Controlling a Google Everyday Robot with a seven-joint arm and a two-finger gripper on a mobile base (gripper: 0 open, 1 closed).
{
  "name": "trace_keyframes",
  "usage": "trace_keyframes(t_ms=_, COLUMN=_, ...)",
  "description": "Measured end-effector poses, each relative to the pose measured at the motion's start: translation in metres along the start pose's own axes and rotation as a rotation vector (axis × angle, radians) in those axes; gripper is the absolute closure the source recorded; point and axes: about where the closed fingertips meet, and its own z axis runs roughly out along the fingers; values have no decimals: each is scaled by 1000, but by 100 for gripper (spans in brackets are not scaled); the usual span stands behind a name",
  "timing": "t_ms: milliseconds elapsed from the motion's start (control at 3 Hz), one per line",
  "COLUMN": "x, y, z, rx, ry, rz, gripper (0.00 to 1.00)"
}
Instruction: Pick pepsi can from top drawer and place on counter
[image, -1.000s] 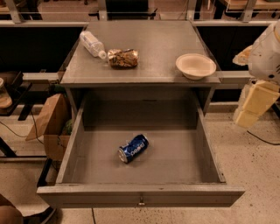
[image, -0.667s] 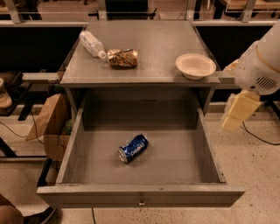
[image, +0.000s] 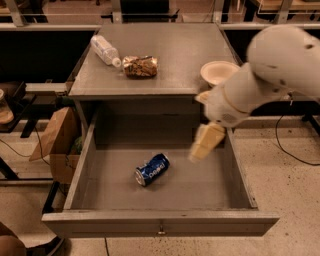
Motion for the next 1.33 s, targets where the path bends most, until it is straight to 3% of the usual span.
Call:
trace_keyframes(t_ms=333, x=-74, y=-7, z=47, rx=-30, ry=-56, rz=-246, gripper=0)
trace_keyframes(t_ms=667, x=-132, y=-15, z=109, rx=-120, ry=-67, rz=-476, gripper=0)
trace_keyframes(t_ms=1000, x=-129, y=-15, z=107, rx=-117, ry=-66, rz=-469, gripper=0)
trace_keyframes(t_ms=1333, x=-119, y=-19, z=132, rx=-165, ry=-45, rz=-466, gripper=0)
